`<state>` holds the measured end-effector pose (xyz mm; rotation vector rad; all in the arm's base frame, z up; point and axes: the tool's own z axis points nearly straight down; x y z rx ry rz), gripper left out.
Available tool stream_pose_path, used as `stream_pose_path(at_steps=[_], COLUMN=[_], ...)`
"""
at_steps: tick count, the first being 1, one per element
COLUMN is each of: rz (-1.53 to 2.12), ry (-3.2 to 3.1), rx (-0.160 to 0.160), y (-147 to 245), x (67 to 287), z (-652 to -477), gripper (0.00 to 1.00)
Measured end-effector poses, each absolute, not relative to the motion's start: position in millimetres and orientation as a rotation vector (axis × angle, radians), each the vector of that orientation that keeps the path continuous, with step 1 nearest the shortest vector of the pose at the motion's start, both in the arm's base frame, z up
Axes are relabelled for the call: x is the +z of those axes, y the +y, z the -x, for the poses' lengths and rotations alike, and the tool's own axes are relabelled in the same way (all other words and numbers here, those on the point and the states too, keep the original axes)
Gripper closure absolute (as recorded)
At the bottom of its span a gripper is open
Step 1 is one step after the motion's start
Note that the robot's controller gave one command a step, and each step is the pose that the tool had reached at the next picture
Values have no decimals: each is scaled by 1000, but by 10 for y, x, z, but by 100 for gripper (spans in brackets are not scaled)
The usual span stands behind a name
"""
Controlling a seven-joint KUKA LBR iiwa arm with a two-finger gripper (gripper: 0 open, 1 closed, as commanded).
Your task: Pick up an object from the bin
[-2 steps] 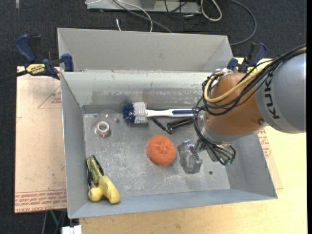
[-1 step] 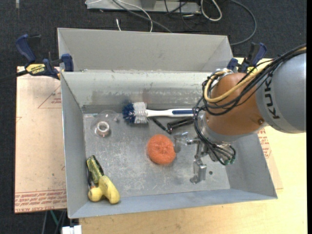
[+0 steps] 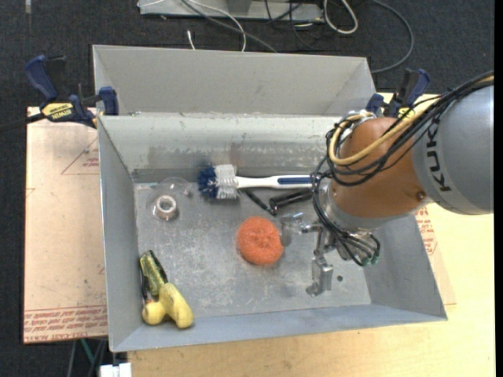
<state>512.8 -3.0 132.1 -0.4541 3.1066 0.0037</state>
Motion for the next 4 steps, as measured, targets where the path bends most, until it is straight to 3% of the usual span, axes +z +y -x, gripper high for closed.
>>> stream_pose_path(at_steps=[1, 2, 3, 4], rz=[736, 751, 977, 978], ry=[3046, 3043, 2974, 2973], rx=[3, 6, 5, 5], y=[-136, -240, -695, -695], x=[859, 766, 704, 704], z=[-5732, -5798, -5782, -5782], gripper=[0, 0, 100, 100])
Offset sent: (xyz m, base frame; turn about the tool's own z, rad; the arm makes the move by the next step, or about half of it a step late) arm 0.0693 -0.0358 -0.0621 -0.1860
